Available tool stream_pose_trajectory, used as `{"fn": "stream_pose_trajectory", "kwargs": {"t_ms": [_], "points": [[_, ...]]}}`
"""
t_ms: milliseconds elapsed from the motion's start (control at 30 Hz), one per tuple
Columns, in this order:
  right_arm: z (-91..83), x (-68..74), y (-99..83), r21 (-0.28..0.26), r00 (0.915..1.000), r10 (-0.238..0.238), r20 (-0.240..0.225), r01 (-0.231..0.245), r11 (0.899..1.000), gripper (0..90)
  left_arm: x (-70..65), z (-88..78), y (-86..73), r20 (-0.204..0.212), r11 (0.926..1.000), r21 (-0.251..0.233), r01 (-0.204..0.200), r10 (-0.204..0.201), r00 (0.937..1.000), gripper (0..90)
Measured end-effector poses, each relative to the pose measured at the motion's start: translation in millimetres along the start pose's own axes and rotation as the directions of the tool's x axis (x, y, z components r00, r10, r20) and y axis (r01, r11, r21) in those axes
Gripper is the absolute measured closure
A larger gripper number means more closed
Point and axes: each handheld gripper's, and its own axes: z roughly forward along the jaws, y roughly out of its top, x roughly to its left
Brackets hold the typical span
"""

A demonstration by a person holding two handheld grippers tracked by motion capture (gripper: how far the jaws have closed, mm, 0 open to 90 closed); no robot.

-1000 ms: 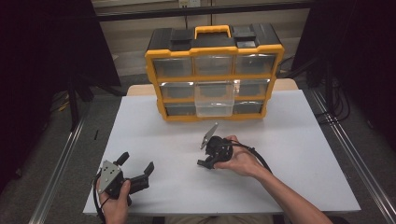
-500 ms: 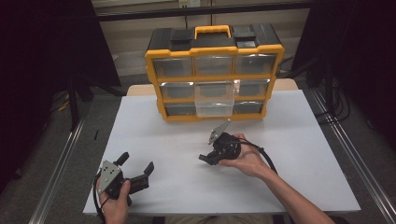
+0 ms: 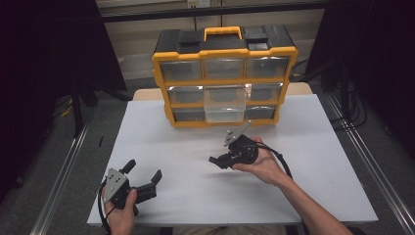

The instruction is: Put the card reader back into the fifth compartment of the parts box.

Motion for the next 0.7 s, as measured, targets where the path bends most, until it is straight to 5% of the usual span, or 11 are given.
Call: {"fn": "stream_pose_trajectory", "kwargs": {"t_ms": [700], "points": [[-26.9, 1.4, 10.1, -0.100, 0.9997, -0.017, 0.015, 0.019, 0.995, 73.9, 0.0, 0.3, -0.2, -0.003, 1.0000, -0.001, 0.001, -0.001, 1.0000, 1.9]]}}
